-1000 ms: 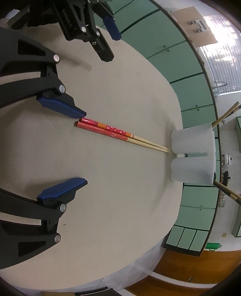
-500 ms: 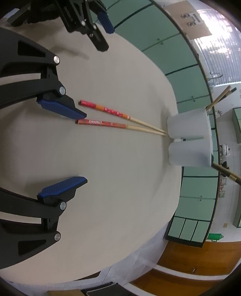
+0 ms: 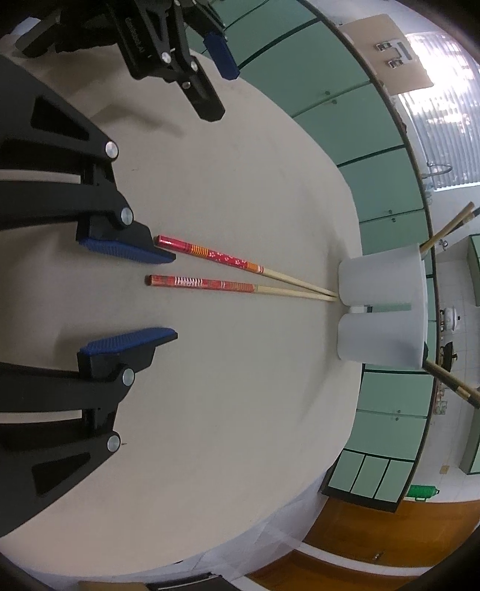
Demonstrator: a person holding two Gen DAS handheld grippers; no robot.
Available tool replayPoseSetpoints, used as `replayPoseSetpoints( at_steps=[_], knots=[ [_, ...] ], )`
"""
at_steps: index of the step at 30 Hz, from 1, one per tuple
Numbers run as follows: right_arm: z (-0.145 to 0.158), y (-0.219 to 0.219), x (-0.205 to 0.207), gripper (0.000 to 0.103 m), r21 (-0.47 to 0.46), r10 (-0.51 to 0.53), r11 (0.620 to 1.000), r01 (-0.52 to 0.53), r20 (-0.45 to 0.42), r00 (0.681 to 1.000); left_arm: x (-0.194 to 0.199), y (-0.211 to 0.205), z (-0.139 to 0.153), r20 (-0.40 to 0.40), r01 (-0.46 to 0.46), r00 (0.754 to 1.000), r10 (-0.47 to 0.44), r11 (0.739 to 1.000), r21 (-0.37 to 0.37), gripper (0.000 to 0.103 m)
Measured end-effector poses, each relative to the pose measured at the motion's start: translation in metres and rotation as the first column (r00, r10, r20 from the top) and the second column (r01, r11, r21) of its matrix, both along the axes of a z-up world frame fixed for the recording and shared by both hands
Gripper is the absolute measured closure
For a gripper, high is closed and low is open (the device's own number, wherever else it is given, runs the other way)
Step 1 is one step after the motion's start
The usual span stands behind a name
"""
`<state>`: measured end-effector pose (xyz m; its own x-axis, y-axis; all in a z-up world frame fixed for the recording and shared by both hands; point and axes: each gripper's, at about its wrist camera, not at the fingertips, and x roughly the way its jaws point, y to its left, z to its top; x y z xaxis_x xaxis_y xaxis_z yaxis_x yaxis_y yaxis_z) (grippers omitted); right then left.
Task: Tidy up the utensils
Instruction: 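Move both open grippers back toward the remaining red-patterned chopsticks, then lower the right gripper onto a red-patterned chopstick and close on it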
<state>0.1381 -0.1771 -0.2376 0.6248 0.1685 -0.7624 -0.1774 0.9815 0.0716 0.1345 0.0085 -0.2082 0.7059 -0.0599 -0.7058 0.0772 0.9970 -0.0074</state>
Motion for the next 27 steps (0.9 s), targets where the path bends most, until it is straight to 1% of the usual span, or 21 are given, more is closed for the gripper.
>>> replayPoseSetpoints(
  at_steps=[3,5,6,11,20,24,27],
  knots=[
    [0.000,0.003,-0.001,0.073,-0.008,-0.001,1.000,0.001,0.001,1.000,0.000,-0.001,0.000,-0.001,0.000,1.000,0.000,1.000,0.002,0.017],
    [0.000,0.004,-0.002,0.079,-0.011,-0.002,1.000,0.002,0.001,1.000,0.000,-0.001,-0.001,-0.001,0.001,1.000,-0.001,1.000,0.002,0.017],
    [0.000,0.003,-0.002,0.080,-0.007,-0.002,1.000,0.002,0.000,1.000,0.000,-0.001,-0.001,-0.001,0.001,1.000,-0.001,1.000,0.002,0.017],
    [0.000,0.001,-0.003,0.096,0.013,-0.002,1.000,0.002,-0.006,1.000,0.001,-0.004,-0.002,-0.006,0.003,1.000,-0.003,1.000,0.006,0.017],
    [0.002,-0.012,-0.007,0.097,0.064,-0.016,0.998,0.016,-0.003,1.000,0.001,-0.013,-0.003,-0.016,0.013,1.000,-0.013,1.000,0.005,0.017],
    [0.003,-0.025,-0.012,0.097,0.066,-0.039,0.997,0.038,0.005,0.999,0.002,-0.022,-0.003,-0.021,0.027,0.999,-0.028,1.000,-0.010,0.017],
    [0.004,-0.040,-0.014,0.097,0.083,-0.074,0.994,0.073,0.006,0.997,0.002,-0.034,-0.004,-0.026,0.046,0.999,-0.046,0.999,-0.016,0.017]
  ],
)
